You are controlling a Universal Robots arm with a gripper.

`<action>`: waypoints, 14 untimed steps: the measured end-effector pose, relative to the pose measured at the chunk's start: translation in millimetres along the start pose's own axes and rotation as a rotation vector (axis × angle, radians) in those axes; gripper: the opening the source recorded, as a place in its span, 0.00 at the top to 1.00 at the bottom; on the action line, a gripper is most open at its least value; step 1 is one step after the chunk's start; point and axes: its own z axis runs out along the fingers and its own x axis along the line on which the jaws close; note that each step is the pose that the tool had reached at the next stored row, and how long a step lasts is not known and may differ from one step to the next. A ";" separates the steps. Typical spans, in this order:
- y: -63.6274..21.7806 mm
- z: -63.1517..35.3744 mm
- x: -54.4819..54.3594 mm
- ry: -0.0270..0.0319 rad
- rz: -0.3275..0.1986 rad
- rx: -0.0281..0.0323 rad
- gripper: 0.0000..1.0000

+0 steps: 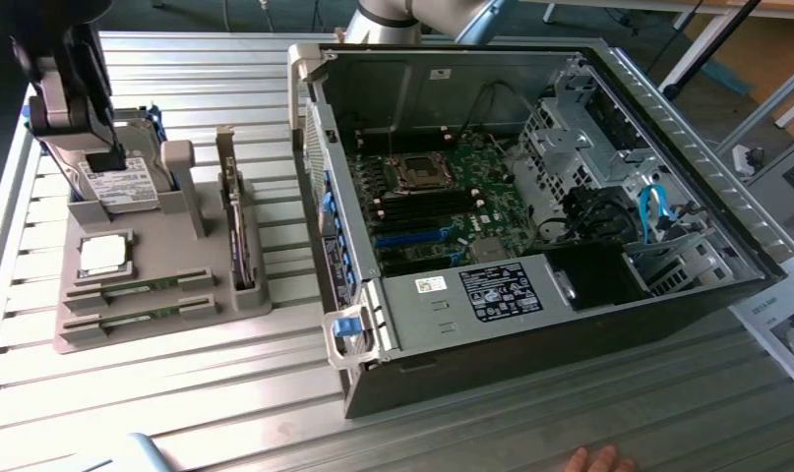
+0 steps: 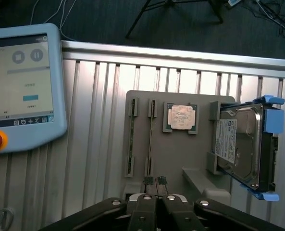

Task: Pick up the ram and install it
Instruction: 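Pick up the ram and move it above insertion slot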

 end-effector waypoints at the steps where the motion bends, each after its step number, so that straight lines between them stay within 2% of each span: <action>1: -0.1 0.0 0.0 0.0010 0.000 0.0130 0.90; 2: -0.1 0.0 0.1 0.0013 0.000 0.0155 0.90; 7: -0.1 0.1 0.1 0.0012 0.004 0.0159 0.90; 14: -0.1 0.5 0.0 0.0007 0.036 0.0165 0.90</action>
